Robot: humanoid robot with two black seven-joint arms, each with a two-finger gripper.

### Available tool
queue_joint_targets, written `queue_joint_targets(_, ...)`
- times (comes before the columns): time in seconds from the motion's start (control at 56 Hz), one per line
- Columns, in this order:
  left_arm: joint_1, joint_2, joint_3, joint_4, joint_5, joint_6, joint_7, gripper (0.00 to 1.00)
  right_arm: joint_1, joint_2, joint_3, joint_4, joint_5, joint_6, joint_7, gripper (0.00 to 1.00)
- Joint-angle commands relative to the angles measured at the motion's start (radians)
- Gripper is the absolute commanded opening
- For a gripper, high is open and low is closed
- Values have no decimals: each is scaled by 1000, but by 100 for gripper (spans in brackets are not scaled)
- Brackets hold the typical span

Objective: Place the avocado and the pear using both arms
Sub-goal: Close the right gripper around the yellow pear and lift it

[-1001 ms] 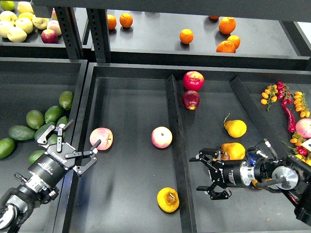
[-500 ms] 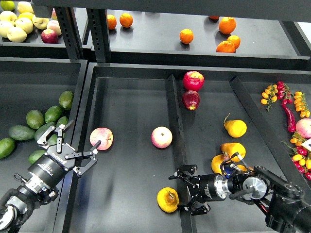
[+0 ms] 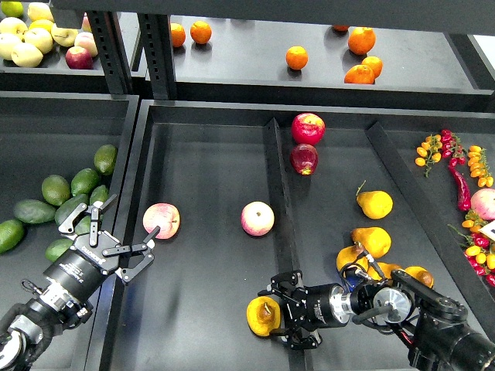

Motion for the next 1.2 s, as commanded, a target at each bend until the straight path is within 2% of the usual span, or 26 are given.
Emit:
queue_joint_targets(0.0, 2, 0, -1, 0, 0, 0, 0, 99, 1, 1, 0, 3, 2, 0, 0, 84)
queue_joint_targets(0.679, 27, 0, -1, -19, 0, 0, 0, 99, -18, -1, -2, 10, 2, 0, 0, 84)
queue_joint_targets(1.18, 35, 0, 0, -20, 0, 0, 0, 99, -67, 4, 20, 6, 15, 0, 0, 48)
